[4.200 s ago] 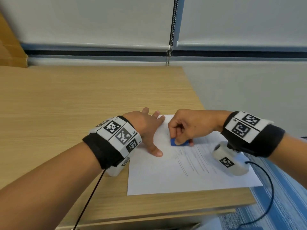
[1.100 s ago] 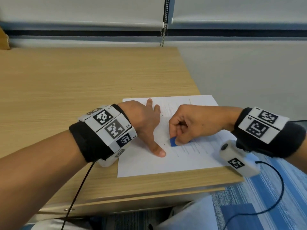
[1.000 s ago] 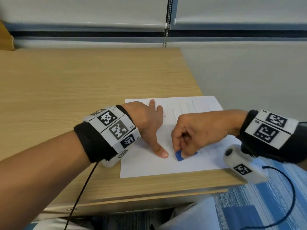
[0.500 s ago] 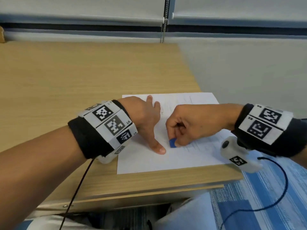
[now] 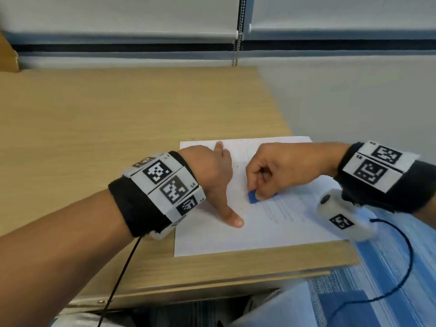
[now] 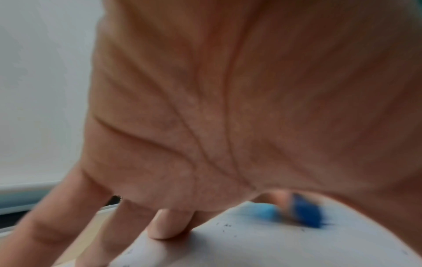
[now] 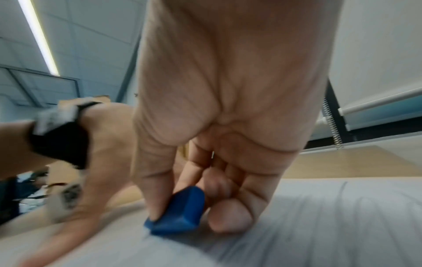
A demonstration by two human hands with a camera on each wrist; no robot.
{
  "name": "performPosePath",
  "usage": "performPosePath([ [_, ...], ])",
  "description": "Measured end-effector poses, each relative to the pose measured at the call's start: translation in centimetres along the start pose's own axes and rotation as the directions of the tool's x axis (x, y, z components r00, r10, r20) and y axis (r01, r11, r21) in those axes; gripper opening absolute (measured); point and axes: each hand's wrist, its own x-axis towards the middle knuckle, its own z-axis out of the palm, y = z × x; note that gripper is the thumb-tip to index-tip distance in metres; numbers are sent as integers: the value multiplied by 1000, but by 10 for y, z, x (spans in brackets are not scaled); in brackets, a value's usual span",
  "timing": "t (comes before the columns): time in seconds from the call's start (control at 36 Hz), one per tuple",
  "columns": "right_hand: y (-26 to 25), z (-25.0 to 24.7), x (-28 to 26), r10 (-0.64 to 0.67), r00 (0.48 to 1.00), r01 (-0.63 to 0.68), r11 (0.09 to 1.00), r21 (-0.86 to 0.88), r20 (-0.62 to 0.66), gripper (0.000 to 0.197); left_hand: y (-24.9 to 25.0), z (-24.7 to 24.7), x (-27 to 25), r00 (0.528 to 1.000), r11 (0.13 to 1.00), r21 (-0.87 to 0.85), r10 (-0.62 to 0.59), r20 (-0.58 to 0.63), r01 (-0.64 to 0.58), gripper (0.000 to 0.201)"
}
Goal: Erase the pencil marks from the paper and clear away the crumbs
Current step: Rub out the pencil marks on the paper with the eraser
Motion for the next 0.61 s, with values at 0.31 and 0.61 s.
performPosePath([
  [0.31, 16, -33, 38, 4, 971, -25, 996, -82, -240, 7, -3, 4, 3, 1000, 1000, -2, 5, -25, -5, 152],
  [0.61, 17, -40, 50, 1, 948, -27, 997, -75, -317, 8, -1, 2, 3, 1000, 1000, 5, -2, 6, 2, 150],
])
